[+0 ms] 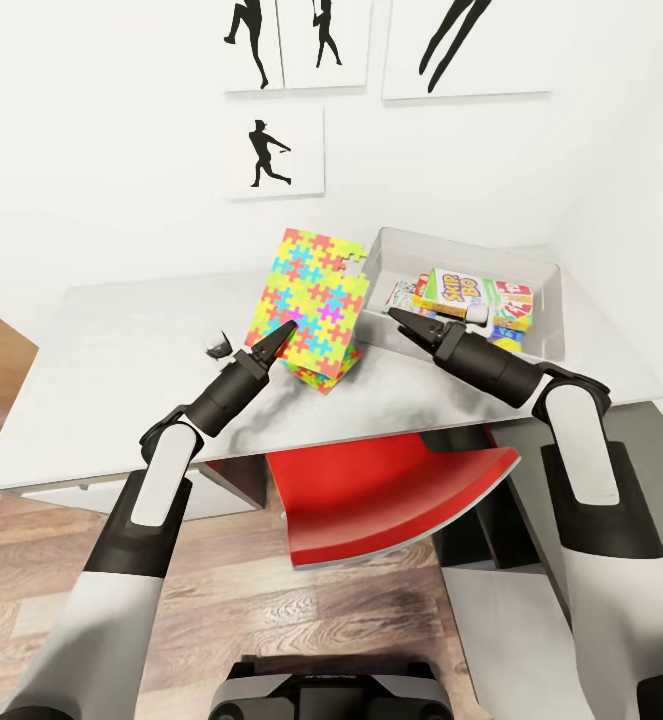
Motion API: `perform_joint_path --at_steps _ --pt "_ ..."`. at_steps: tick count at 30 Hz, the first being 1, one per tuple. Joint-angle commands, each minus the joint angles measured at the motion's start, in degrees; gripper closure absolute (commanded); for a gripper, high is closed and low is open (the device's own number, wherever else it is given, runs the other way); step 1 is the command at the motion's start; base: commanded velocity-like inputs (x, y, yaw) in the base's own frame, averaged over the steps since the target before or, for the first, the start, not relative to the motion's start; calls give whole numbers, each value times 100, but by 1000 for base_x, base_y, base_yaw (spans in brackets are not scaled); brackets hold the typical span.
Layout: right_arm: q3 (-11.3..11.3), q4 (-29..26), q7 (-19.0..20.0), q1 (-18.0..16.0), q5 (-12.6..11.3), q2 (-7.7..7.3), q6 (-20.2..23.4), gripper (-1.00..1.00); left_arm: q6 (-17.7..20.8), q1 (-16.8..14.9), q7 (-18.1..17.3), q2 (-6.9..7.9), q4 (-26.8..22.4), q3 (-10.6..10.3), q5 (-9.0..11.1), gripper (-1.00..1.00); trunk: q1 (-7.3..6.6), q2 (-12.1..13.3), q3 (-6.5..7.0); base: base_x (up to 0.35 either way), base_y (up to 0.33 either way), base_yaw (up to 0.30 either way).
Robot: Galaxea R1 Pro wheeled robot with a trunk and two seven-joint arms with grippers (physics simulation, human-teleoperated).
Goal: Put all the toys in the child's room - the three board games (two on the bed and one on the table), the two jigsaw puzzles on the table, and the tennis ball on the table - inside the toy box on the table in the child's room.
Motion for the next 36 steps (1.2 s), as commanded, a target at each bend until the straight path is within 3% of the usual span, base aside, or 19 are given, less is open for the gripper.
perform_joint_path --at_steps 1,14,36 --pt "26 2 28 -3 33 -3 -9 -100 46 -3 5 -2 -2 3 45 100 3 -9 -7 0 0 0" --pt "180 5 -12 -2 69 4 -86 -100 45 -5 7 -2 -6 -1 40 100 3 -9 -7 0 0 0" --pt "337 -3 -276 -94 120 186 -93 -100 51 -25 208 -4 8 -12 28 100 3 -9 -7 0 0 0"
